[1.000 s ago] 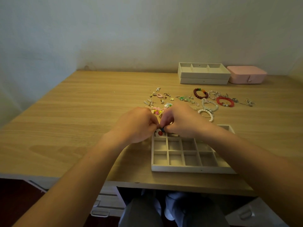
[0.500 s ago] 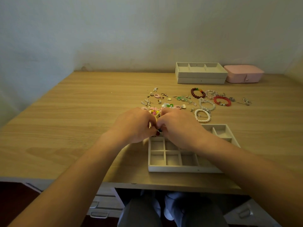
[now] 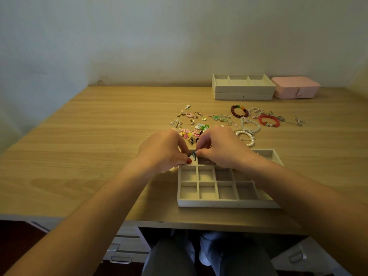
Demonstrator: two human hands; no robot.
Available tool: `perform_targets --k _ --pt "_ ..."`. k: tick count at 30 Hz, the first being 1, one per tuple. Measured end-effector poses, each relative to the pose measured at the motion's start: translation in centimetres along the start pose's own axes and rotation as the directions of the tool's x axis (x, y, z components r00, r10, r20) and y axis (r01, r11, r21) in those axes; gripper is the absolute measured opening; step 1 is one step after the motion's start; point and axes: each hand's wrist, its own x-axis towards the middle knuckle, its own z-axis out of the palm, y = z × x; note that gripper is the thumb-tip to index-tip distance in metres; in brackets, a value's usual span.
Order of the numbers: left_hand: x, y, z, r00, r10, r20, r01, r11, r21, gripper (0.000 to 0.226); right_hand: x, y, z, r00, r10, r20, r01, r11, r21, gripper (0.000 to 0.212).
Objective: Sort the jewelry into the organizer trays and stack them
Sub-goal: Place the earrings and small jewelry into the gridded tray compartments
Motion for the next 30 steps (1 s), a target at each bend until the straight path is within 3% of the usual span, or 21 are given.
perform_targets --k 7,14,25,30 --pt "-0.1 0.7 -0.2 1.0 0.011 -0.024 -0.007 0.992 0.125 0.013 0.2 0.1 -0.3 0.998 -0.012 0.058 0.01 0.999 0.038 0.009" --pt "-0.3 -0.4 0.1 1.0 0.027 -0.01 -0.028 0.999 -0.018 0.009 0.4 0.3 -0.5 0.988 0.001 0.155 -0.021 0.992 0.126 0.009" --pt "-0.3 -0.5 0.2 1.0 0.03 0.004 -0.03 1.0 -0.003 0.004 -0.7 -0.6 0.2 0.991 -0.125 0.055 0.133 0.975 -0.176 0.013" --pt "-0.5 -0.6 0.1 0.999 0.034 0.003 -0.034 0.999 0.001 0.005 0.1 0.3 -0.5 0.985 -0.11 0.131 0.112 0.994 -0.011 0.018"
